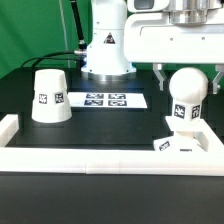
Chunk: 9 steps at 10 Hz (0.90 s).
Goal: Assemble lamp
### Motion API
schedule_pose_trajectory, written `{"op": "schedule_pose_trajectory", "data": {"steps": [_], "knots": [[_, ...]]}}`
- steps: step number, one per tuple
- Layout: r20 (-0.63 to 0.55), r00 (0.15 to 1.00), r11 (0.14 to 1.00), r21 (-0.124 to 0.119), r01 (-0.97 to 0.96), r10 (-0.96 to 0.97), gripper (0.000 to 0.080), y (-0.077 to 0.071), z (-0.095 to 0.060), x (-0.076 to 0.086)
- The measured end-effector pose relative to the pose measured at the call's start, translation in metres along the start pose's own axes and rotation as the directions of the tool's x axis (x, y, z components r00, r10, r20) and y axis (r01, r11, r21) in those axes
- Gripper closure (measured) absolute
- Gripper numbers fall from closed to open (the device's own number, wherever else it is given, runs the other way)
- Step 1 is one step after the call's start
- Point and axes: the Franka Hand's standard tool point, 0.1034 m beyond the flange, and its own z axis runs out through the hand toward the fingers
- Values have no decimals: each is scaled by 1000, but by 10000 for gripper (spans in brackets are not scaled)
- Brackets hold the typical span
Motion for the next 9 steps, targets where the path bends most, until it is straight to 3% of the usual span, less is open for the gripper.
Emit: {"op": "schedule_pose_trajectory", "data": {"steps": [4, 7, 9], "knots": [[2, 966, 966, 6, -259, 259, 220, 1, 0, 0], [12, 863, 861, 50, -505, 505, 220, 3, 1, -2], [33, 741, 739, 60, -671, 670, 220, 1, 1, -4]]}}
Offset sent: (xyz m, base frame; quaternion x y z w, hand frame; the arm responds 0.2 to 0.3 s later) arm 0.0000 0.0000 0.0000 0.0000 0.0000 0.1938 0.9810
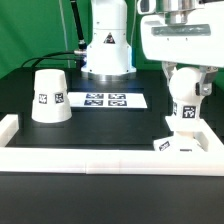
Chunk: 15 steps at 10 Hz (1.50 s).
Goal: Assemble lamp
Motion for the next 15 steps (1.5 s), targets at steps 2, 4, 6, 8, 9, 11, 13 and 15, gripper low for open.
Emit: {"op": "schedule_pose_trajectory", "data": {"steps": [2, 4, 6, 8, 9, 11, 13, 15], "knots": [[3, 990, 990, 5, -140, 140, 220, -1, 0, -2], [13, 961, 961, 13, -276, 276, 220, -3, -1, -5], [29, 910, 910, 15, -414, 413, 220, -5, -3, -7], [33, 892, 892, 15, -452, 451, 209, -6, -4, -9], [33, 897, 897, 14, -441, 441, 209, -6, -4, -10], [44, 946, 947, -1, -321, 320, 105, -6, -15, -17], [52, 990, 991, 19, -134, 133, 101, -8, -30, -18], [72, 996, 998, 25, 49, -51, 101, 0, -52, -5]]}}
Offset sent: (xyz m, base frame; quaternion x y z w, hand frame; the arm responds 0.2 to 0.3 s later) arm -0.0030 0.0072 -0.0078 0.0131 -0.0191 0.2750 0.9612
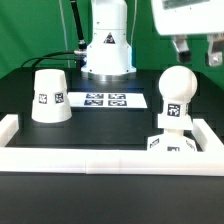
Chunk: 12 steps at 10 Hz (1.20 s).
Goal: Assemble lamp
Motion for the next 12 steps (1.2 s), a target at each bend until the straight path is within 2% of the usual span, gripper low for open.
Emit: {"op": "schedule_pose_trajectory", "data": {"steps": [1, 3, 5, 6, 7, 8, 10, 11, 12], "knots": [[2, 1000, 1000, 3, 29, -29, 101, 2, -8, 9], [-9, 1000, 999, 32, 25, -24, 101, -2, -26, 24], [-10, 1000, 999, 31, 26, -25, 101, -2, -25, 24], [-15, 999, 999, 16, 47, -47, 101, -2, -21, 21], [-21, 985, 985, -32, 171, -172, 101, -3, -14, 17], [-16, 950, 948, -63, 312, -313, 101, 3, -18, 20], [-4, 910, 908, -63, 414, -415, 101, 22, -30, 42], [-6, 920, 919, -55, 391, -392, 101, 34, -35, 56], [-6, 922, 920, -58, 387, -388, 101, 35, -34, 55]]}}
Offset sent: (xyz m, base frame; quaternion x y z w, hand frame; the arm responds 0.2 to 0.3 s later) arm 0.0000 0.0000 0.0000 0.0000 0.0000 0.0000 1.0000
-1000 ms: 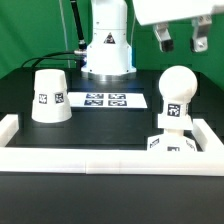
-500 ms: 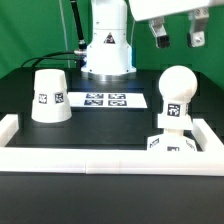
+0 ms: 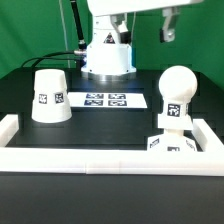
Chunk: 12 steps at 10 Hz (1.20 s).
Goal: Assemble lamp
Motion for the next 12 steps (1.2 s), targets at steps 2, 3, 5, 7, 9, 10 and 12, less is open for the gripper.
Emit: {"op": "schedule_pose_trajectory", "data": {"steps": [2, 3, 5, 7, 9, 10, 12], "knots": [[1, 1000, 1000, -2, 3, -3, 101, 0, 1, 0], [2, 1000, 1000, -7, 5, -5, 101, 1, 2, -1], [7, 999, 999, -29, 38, -38, 101, 20, 9, -1], [-1, 1000, 999, -23, 26, -26, 101, 33, 10, 5], [-4, 999, 999, -23, 34, -34, 101, 38, 9, 11], [-7, 1000, 999, -24, 29, -29, 101, 43, 8, 17], [22, 998, 996, -73, 56, -55, 101, 62, 11, 20]]}}
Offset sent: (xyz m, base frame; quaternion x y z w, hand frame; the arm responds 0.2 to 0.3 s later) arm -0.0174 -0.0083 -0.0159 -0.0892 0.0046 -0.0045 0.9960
